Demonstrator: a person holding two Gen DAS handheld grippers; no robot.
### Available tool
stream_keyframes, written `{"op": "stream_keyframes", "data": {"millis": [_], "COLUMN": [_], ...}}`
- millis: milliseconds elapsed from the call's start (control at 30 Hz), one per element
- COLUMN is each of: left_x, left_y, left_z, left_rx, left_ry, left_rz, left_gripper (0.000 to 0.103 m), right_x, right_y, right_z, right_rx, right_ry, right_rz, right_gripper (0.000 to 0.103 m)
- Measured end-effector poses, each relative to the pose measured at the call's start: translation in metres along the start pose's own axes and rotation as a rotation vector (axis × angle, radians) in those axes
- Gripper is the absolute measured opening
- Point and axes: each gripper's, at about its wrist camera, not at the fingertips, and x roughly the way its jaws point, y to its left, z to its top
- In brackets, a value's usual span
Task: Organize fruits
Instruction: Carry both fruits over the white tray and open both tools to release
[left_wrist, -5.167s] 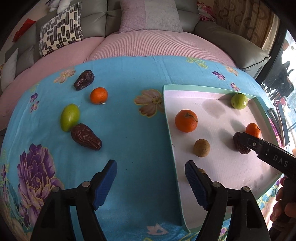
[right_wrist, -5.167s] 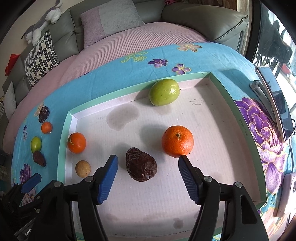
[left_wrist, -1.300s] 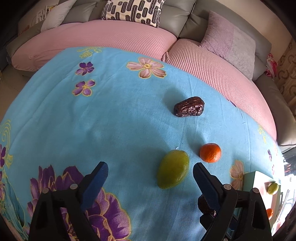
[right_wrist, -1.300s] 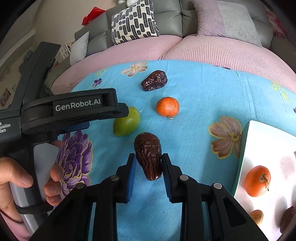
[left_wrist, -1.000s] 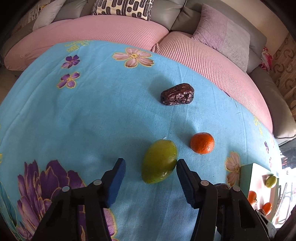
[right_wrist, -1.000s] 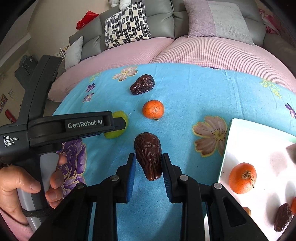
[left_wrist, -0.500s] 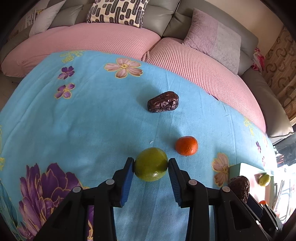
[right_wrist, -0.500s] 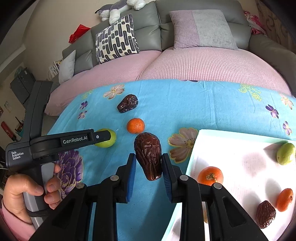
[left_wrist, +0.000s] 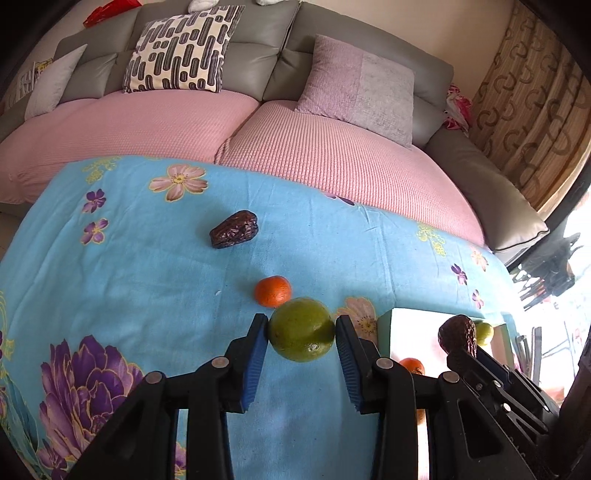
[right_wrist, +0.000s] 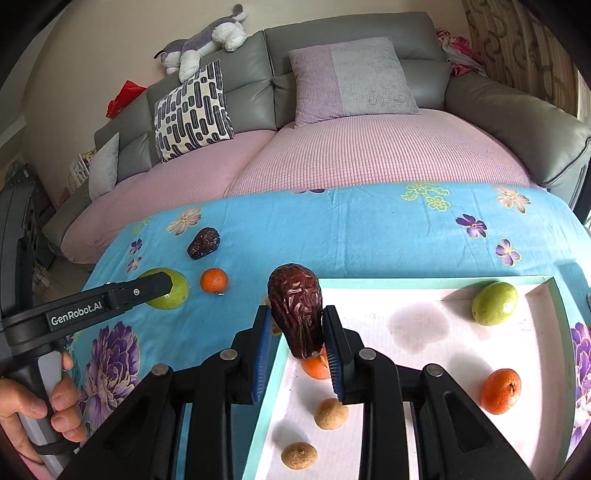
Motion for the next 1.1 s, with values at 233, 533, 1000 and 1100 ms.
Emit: {"op": "stream_keyframes", "data": {"millis": [233,533,1000,1100], "left_x": [0.004,0.013,0.047,0.055], "left_y": [-0.053,-0.106,-0.158,-0.164], "left_z": [-0.017,-0.041,-0.055,-0.058], "left_rx": [0.126,0.268,0.366,0.379], "left_ry": [0.039,0.077,0.126,0.13], "left_rz": [-0.064,-0.105,-0.096,-0.093], "left_gripper": [0.04,0.04,0.04,0.04], "right_x": [-0.023,-0.054,-0.051,-0.05], "right_y": [-0.05,-0.103,-0.146,-0.152], "right_z": [0.0,-0.003,-0.01,-0.012], "right_rx": [0.097,0.198,0.274,0.286], "right_ry": [-0.025,-0.073,-0.056,-0.049], "right_rz": [-0.103,-0.219,-0.294,-0.299], "right_gripper": [0.029,0.029,0.029,0.029]}}
